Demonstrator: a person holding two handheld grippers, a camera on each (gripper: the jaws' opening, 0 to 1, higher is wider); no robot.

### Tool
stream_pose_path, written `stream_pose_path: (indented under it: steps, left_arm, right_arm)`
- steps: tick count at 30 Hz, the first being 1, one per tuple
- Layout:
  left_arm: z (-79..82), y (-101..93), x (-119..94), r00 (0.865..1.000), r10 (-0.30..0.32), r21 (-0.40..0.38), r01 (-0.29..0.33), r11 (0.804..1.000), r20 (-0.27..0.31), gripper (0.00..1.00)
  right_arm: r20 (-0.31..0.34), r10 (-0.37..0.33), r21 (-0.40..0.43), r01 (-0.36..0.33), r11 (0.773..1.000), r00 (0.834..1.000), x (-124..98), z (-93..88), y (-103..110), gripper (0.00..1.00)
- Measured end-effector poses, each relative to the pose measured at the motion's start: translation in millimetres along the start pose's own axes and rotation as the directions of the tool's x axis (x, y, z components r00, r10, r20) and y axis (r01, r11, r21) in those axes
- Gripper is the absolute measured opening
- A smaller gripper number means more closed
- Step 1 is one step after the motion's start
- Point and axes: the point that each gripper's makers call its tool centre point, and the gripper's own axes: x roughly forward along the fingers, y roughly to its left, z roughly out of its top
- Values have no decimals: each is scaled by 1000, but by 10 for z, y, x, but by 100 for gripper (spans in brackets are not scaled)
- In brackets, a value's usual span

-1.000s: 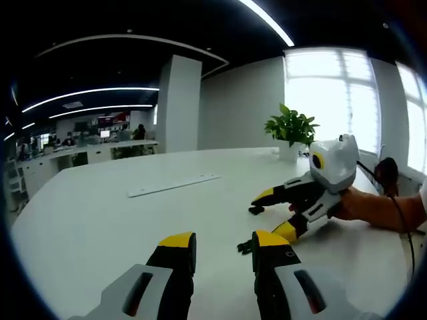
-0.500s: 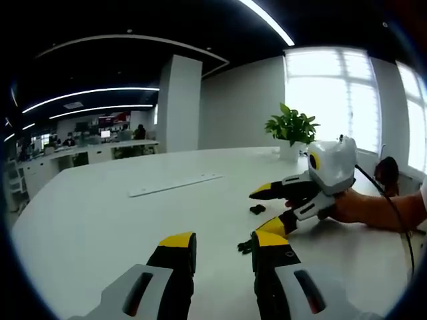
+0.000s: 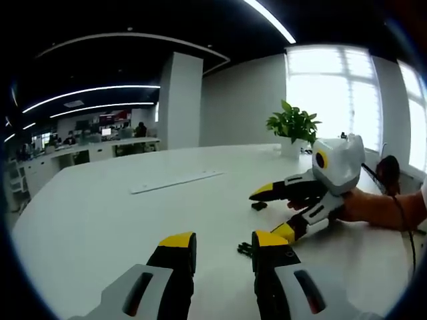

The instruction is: Snap the two parts of the plastic buckle together until the buckle closes and remains connected.

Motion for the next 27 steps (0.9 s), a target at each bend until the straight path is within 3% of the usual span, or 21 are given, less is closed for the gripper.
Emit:
stream_pose_path:
  steps: [16, 22, 27]
  left_arm:
    - [-88, -42, 40, 999, -4, 10, 4, 1000, -36, 33]
    - [-159, -87, 91, 998, -12, 13, 13, 1000, -58, 33]
    - [-247, -162, 151, 995, -19, 28, 22, 999, -94, 31]
  right_arm:
    - [33, 38, -63, -36, 997, 999, 148, 131, 81, 65]
    - [26, 40, -27, -39, 999, 999, 53, 118, -22, 63]
    - [32, -19, -3, 20, 1000, 999, -41, 82, -248, 58]
